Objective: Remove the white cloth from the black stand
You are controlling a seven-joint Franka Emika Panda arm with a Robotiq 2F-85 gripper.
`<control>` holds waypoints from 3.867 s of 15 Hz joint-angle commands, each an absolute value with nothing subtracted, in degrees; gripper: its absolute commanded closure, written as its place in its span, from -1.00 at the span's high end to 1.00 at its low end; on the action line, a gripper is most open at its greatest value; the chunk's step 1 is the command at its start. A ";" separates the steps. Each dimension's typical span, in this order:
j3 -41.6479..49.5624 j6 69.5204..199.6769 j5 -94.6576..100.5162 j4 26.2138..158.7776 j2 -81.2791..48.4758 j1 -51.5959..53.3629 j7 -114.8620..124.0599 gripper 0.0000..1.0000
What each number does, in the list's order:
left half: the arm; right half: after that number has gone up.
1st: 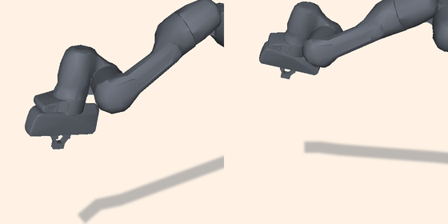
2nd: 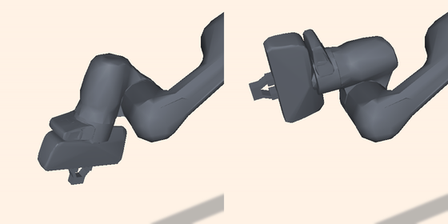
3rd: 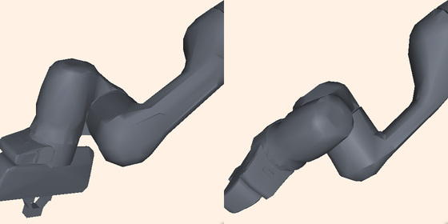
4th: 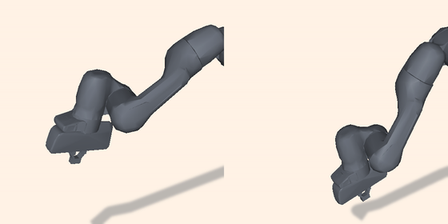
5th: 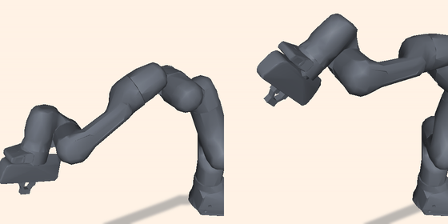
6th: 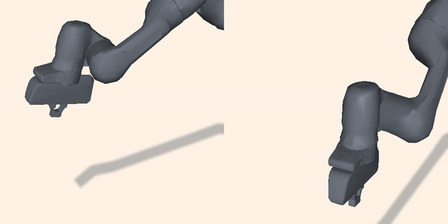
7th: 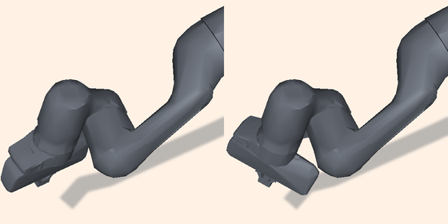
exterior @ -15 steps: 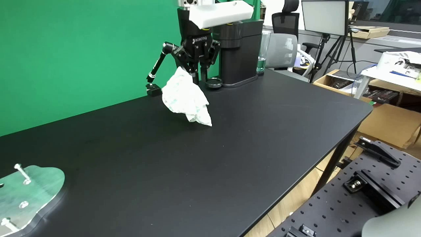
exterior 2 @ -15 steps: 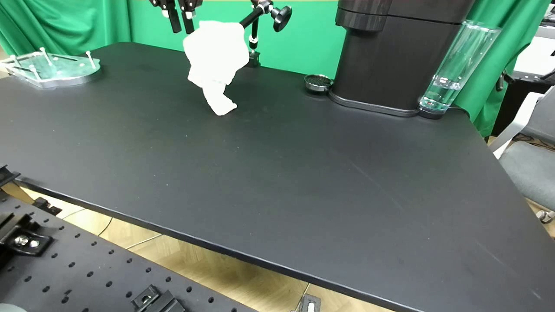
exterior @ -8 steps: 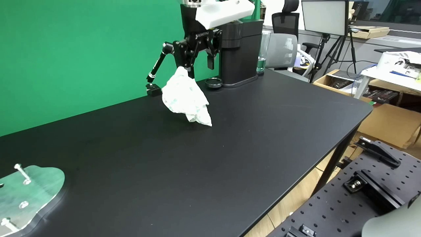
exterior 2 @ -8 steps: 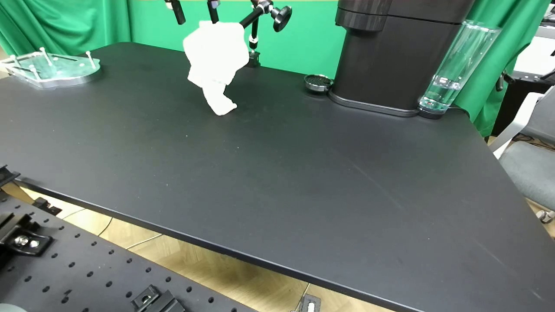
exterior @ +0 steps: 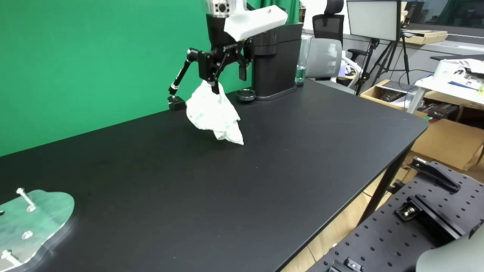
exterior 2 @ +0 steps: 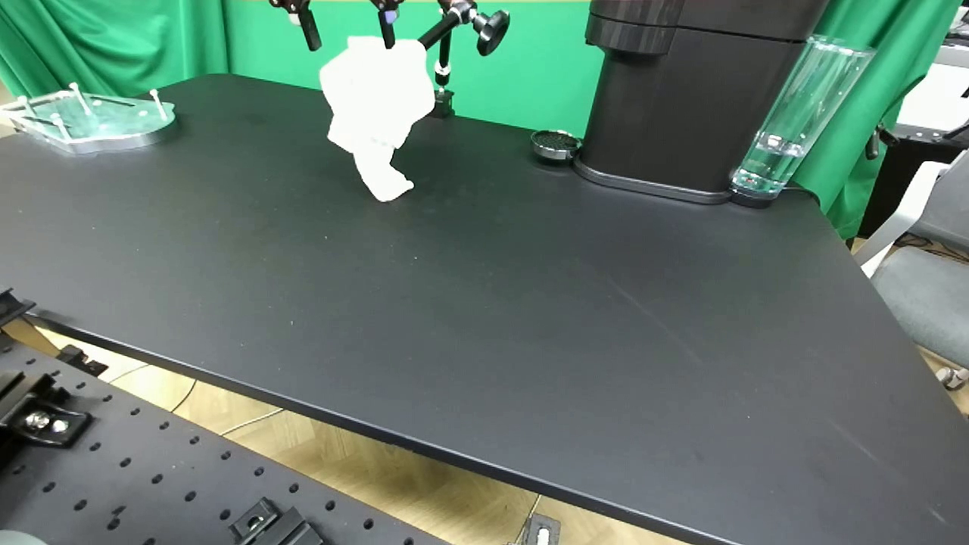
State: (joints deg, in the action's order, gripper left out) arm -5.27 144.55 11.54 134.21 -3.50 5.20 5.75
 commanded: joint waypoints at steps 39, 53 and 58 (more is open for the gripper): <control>-5.17 153.37 16.28 136.40 -2.07 5.75 2.01 0.35; -3.74 153.63 16.14 130.73 -9.27 6.64 8.86 0.05; -3.63 153.46 15.35 129.70 -10.54 6.99 9.25 -0.64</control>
